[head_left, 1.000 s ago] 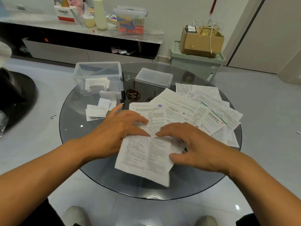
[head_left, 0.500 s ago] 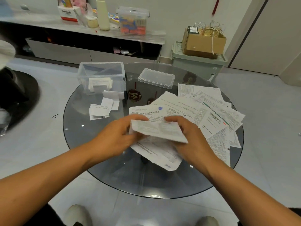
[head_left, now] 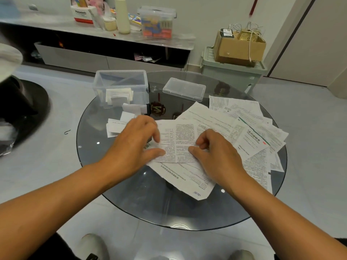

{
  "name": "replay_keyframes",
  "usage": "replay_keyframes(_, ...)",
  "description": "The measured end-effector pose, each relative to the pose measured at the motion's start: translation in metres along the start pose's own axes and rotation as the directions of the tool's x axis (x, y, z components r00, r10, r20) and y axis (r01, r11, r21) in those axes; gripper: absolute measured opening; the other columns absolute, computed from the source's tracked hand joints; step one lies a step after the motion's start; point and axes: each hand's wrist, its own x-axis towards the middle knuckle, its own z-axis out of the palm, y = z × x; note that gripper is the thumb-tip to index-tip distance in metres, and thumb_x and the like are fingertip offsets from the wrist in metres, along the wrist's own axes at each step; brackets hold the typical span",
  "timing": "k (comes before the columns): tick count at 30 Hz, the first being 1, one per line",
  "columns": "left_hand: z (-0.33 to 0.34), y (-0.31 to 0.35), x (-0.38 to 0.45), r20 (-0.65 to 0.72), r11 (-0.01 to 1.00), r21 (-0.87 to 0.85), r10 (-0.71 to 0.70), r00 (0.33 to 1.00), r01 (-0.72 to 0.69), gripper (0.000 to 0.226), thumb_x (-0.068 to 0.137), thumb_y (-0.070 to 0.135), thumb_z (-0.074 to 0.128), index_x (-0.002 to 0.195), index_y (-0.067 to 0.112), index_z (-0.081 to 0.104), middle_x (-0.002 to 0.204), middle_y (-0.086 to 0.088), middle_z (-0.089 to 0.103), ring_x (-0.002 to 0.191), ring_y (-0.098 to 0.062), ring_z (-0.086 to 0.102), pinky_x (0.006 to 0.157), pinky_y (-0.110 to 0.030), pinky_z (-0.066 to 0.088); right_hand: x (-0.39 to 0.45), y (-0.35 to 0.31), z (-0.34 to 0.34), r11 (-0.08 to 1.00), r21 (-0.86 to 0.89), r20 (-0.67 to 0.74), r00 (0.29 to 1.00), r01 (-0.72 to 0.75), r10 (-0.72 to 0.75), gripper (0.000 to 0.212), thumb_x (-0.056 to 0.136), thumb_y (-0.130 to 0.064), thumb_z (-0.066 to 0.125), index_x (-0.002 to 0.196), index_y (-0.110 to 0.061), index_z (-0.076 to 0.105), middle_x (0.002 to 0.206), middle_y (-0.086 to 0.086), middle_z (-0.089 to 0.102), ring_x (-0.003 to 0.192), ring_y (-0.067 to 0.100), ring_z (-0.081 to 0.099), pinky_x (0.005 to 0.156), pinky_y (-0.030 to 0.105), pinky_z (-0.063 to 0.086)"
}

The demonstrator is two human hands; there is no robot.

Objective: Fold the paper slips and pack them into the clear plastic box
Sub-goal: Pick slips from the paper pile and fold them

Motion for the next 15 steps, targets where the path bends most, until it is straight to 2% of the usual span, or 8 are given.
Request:
replay_keyframes(1,-0.003,0.0,0.0,0.094,0.995,0.035,0.086,0.992,-0.089,0.039,0.084,0.055,0.072,0.11,0.028,0.062,0.126,0.012,0.054,0.11,-0.002,0.045,0.093,-0.024,0.046,0.001,0.001,-0.001,1.0,-0.018,0.032,0.999,0.011,-0.01,0.023,0.09,-0.053,0.069,0.097,-0.035,0.058,0.1,-0.016,0.062,0.086,0.006,0.061,0.077,0.037,0.053)
replay_keyframes(3,-0.004,-0.001,-0.001,0.276,0.973,0.099,0.172,0.946,-0.206,0.065,0.085,0.074,0.055,0.133,0.03,0.059,0.137,0.013,0.056,0.123,-0.007,0.047,0.104,-0.028,0.039,0.003,0.001,-0.007,0.999,0.002,0.143,0.989,0.032,-0.032,0.035,0.084,-0.061,0.07,0.109,-0.038,0.063,0.117,-0.016,0.059,0.1,0.005,0.061,0.086,0.036,0.054)
replay_keyframes(5,-0.002,0.001,-0.001,0.326,0.957,0.157,0.184,0.927,-0.245,0.073,0.087,0.076,0.048,0.143,0.03,0.052,0.144,0.012,0.054,0.128,-0.008,0.047,0.105,-0.025,0.034,0.002,-0.002,-0.019,0.997,0.066,0.321,0.945,0.04,-0.059,0.058,0.078,-0.056,0.079,0.13,-0.044,0.056,0.132,-0.016,0.046,0.108,0.004,0.055,0.089,0.028,0.051)
replay_keyframes(7,-0.003,0.0,0.001,0.306,0.949,0.183,0.195,0.932,-0.259,0.065,0.092,0.068,0.049,0.144,0.029,0.051,0.141,0.012,0.057,0.124,-0.01,0.051,0.102,-0.027,0.04,-0.004,-0.004,-0.028,0.997,0.059,0.443,0.894,0.054,-0.074,0.072,0.081,-0.04,0.082,0.142,-0.047,0.044,0.137,-0.018,0.035,0.106,0.003,0.052,0.083,0.02,0.047)
replay_keyframes(9,-0.005,0.001,0.006,0.292,0.926,0.207,0.249,0.924,-0.315,0.051,0.094,0.055,0.046,0.135,0.027,0.06,0.128,0.009,0.065,0.111,-0.014,0.06,0.091,-0.032,0.052,-0.008,-0.003,-0.026,0.992,-0.002,0.377,0.919,0.123,-0.113,0.067,0.086,-0.034,0.075,0.143,-0.047,0.043,0.139,-0.019,0.035,0.105,0.003,0.051,0.087,0.024,0.049)
replay_keyframes(11,-0.005,0.002,0.009,0.261,0.919,0.184,0.295,0.919,-0.348,0.04,0.098,0.045,0.042,0.12,0.025,0.069,0.113,0.009,0.07,0.098,-0.016,0.064,0.078,-0.038,0.056,-0.012,-0.001,-0.018,0.983,-0.038,0.253,0.954,0.178,-0.162,0.051,0.091,-0.041,0.07,0.138,-0.044,0.05,0.136,-0.019,0.04,0.101,0.002,0.052,0.09,0.029,0.049)
replay_keyframes(13,-0.007,0.004,0.01,0.244,0.946,0.127,0.262,0.934,-0.299,0.039,0.102,0.048,0.037,0.108,0.029,0.07,0.1,0.012,0.07,0.088,-0.013,0.062,0.071,-0.04,0.054,-0.014,0.0,-0.014,0.984,-0.002,0.212,0.962,0.178,-0.174,0.039,0.092,-0.049,0.068,0.129,-0.044,0.056,0.128,-0.023,0.045,0.097,-0.001,0.053,0.087,0.027,0.048)
replay_keyframes(15,-0.009,0.005,0.01,0.228,0.974,0.031,0.21,0.951,-0.222,0.041,0.102,0.056,0.035,0.104,0.032,0.069,0.091,0.014,0.069,0.08,-0.009,0.062,0.066,-0.039,0.052,-0.013,0.0,-0.019,0.985,0.12,0.227,0.962,0.127,-0.152,0.037,0.089,-0.057,0.068,0.123,-0.045,0.061,0.12,-0.027,0.052,0.094,-0.007,0.055,0.082,0.021,0.044)
